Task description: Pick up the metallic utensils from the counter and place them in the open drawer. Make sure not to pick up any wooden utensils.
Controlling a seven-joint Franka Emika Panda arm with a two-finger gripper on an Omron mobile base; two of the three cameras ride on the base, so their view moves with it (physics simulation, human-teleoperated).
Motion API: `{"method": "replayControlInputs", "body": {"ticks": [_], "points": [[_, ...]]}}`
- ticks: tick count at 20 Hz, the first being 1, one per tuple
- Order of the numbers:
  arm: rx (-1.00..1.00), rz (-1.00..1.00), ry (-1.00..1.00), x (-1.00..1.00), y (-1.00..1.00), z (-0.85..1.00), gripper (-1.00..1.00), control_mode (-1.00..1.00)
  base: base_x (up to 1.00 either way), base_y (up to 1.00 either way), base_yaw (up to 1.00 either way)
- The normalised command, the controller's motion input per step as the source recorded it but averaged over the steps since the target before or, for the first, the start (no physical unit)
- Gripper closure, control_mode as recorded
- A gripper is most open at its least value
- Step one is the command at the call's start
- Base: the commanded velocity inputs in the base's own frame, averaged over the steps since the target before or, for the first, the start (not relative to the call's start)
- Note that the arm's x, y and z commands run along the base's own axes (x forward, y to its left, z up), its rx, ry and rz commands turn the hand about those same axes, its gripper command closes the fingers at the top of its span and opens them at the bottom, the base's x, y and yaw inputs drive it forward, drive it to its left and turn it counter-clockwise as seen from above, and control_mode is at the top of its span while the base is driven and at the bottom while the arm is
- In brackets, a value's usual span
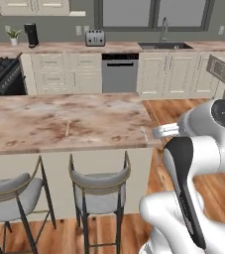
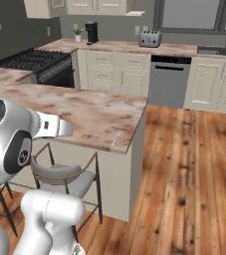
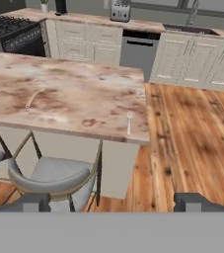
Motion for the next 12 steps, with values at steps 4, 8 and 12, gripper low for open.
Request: {"method": "replayControlInputs", "body": {"ticks": [4,8,12], "points": [[0.00,0.00,0.00,0.00,0.00,0.00,-1.00,1.00,0.68,0.16,-0.36],[0.00,0.00,0.00,0.00,0.00,0.00,-1.00,1.00,0.65,0.45,-0.33],[0.00,0.00,0.00,0.00,0.00,0.00,-1.00,1.00,0.59,0.61,-0.18]]}}
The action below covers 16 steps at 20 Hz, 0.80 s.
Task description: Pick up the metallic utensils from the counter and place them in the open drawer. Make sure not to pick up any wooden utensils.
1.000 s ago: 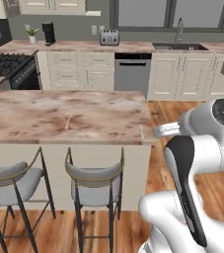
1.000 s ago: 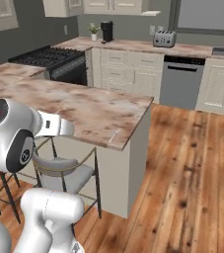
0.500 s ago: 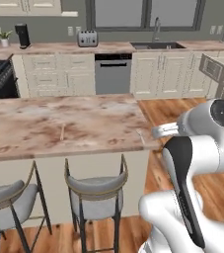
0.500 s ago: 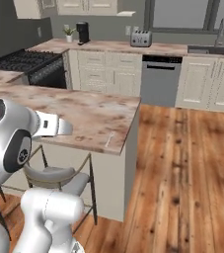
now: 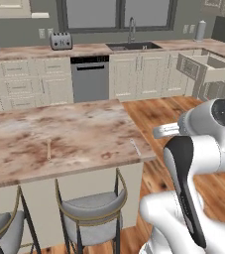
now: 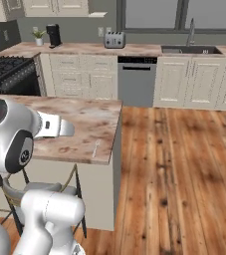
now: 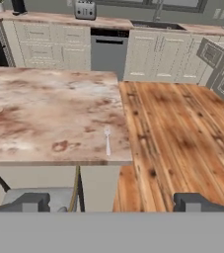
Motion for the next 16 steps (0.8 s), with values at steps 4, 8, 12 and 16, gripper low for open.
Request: {"method": "replayControlInputs", "body": {"ticks": [4,8,12,16], "points": [[0.00,0.00,0.00,0.00,0.00,0.00,-1.00,1.00,0.19,0.29,-0.04],[0.00,0.00,0.00,0.00,0.00,0.00,-1.00,1.00,0.00,0.05,0.00],[0.00,0.00,0.00,0.00,0.00,0.00,-1.00,1.00,0.04,0.10,0.00],[0.00,0.00,0.00,0.00,0.00,0.00,-1.00,1.00,0.00,0.00,0.00]]}}
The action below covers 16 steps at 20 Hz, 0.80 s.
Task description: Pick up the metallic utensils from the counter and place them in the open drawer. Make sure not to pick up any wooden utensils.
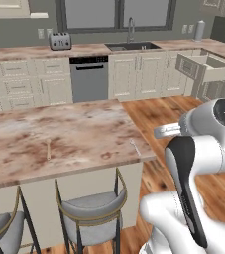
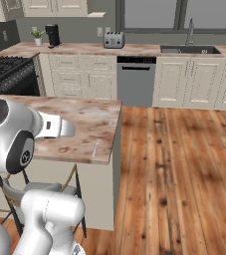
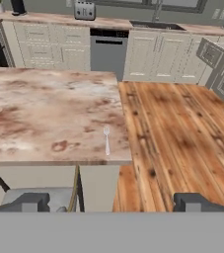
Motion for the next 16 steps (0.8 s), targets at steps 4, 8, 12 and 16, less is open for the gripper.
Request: {"method": "replayControlInputs", "body": {"ticks": [4,8,12,16], "points": [[0.00,0.03,0.04,0.15,0.00,-0.02,-1.00,-1.00,0.00,0.00,0.01],[0.00,0.08,0.30,0.73,0.00,-0.21,-1.00,-1.00,0.00,0.00,0.00],[0.00,0.06,0.29,0.96,0.00,-0.37,-1.00,-1.00,0.00,0.00,0.00],[0.00,0.00,0.28,1.00,0.10,-0.55,-1.00,-1.00,0.00,0.00,0.00]]}}
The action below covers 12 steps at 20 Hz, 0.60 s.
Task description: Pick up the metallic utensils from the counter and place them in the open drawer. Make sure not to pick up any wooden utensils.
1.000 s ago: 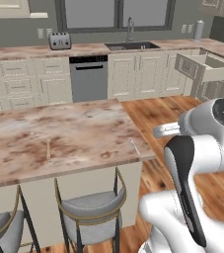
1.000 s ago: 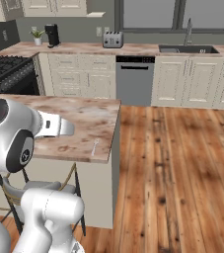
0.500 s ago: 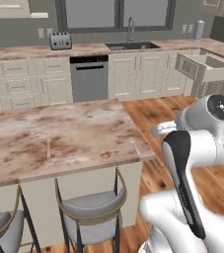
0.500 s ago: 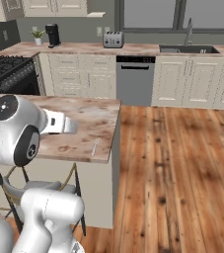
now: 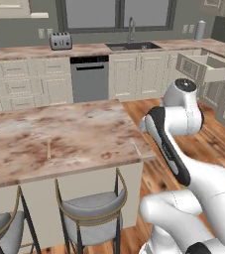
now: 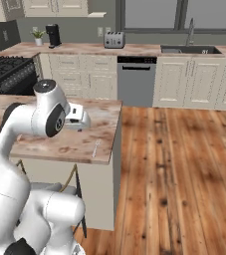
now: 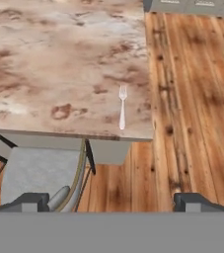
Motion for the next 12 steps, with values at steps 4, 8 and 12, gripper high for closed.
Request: {"method": "replayControlInputs", "body": {"ticks": [4,8,12], "points": [[0.00,0.00,0.16,0.83,0.13,-0.59,-1.00,-1.00,0.00,0.00,0.00],[-0.02,0.00,0.02,0.52,0.03,-0.72,-1.00,-1.00,0.00,0.00,0.00],[0.00,0.00,0.00,0.38,0.00,-0.62,-1.00,-1.00,0.00,0.00,0.00]]}}
